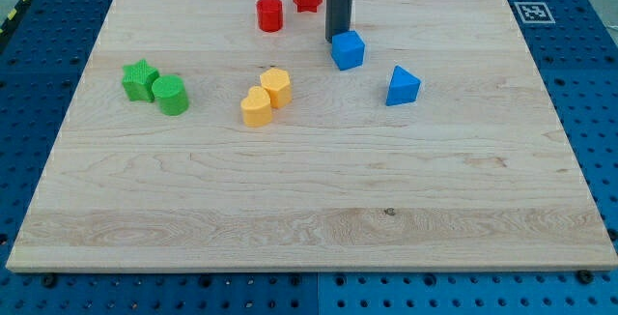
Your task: Move red star into the red circle
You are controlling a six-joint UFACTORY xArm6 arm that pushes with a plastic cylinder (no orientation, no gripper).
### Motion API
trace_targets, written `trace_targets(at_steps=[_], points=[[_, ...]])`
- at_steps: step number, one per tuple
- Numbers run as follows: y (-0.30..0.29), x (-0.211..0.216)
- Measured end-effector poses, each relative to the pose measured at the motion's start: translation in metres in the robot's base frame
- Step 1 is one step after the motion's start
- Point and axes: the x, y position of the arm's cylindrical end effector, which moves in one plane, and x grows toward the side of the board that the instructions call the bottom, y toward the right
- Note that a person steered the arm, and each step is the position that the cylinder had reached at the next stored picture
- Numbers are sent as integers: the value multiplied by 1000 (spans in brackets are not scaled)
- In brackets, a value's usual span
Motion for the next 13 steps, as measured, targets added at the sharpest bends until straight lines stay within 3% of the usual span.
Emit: trace_targets(at_steps=[4, 6, 8, 13], points=[[23, 42], [26, -54], [26, -123], [-77, -122]])
